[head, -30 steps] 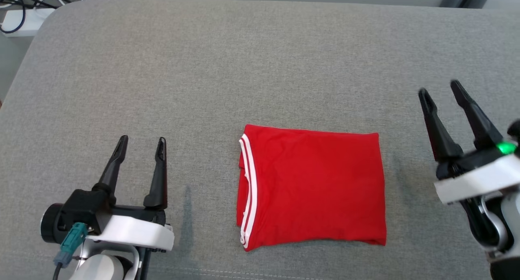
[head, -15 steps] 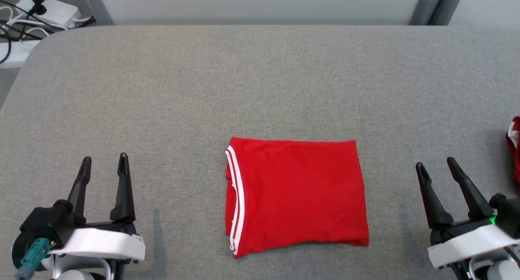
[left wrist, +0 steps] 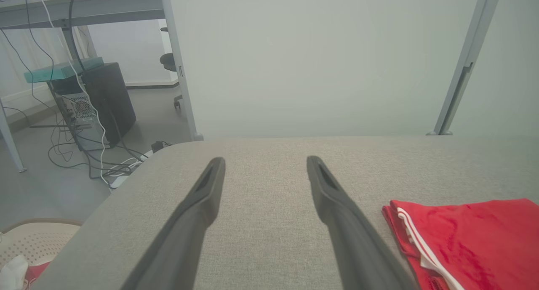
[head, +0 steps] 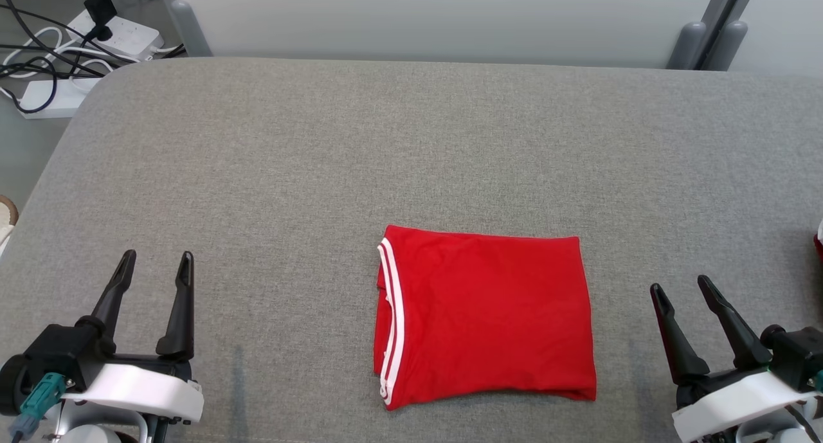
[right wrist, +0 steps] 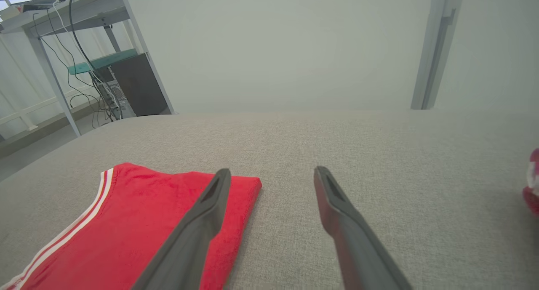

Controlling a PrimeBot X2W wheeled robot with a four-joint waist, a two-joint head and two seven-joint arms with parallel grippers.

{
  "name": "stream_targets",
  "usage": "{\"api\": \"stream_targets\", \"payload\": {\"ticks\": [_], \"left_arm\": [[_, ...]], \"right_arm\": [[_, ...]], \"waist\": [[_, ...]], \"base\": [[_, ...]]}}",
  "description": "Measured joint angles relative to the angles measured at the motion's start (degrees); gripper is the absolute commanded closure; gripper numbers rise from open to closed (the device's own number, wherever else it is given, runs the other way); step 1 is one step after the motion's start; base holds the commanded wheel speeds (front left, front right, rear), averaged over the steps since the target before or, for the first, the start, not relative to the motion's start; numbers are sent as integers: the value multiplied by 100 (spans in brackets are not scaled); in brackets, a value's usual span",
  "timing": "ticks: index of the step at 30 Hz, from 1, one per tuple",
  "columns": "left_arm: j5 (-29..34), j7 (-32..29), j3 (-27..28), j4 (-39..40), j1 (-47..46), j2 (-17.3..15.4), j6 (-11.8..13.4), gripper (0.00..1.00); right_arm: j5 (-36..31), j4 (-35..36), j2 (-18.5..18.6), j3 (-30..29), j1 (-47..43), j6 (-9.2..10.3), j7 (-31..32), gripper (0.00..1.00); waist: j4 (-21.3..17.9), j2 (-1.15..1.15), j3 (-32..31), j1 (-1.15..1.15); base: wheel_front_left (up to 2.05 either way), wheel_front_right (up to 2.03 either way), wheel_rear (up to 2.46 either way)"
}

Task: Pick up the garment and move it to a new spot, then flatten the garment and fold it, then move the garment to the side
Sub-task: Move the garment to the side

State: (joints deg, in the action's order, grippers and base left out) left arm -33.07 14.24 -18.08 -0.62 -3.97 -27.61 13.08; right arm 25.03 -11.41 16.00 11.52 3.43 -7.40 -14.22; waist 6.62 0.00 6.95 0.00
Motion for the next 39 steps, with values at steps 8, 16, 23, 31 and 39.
{"api": "stream_targets", "payload": {"ticks": [8, 16, 23, 31, 39], "left_arm": [[304, 1, 234, -3, -2, 229, -154, 0], [547, 18, 326, 2, -2, 402, -301, 0], [690, 18, 345, 10, -3, 643, -352, 0], [894, 18, 393, 3, -10, 839, -503, 0], [977, 18, 453, -34, -37, 932, -600, 0]], "right_arm": [[87, -134, 21, 2, 0, 0, 0, 0], [366, -479, 82, 131, 31, 0, 145, 0], [813, -953, 164, 608, 384, 0, 482, 0], [1070, -1592, 291, 1006, 728, 0, 717, 0], [1244, -1978, 294, 1154, 1011, 0, 773, 100]], "waist": [[65, 0, 41, 0], [313, 0, 67, 0], [665, 0, 142, 0], [1090, 0, 192, 0], [1179, 0, 242, 0]], "base": [[0, 0, 0], [0, 0, 0], [0, 0, 0], [0, 0, 0], [0, 0, 0]]}}
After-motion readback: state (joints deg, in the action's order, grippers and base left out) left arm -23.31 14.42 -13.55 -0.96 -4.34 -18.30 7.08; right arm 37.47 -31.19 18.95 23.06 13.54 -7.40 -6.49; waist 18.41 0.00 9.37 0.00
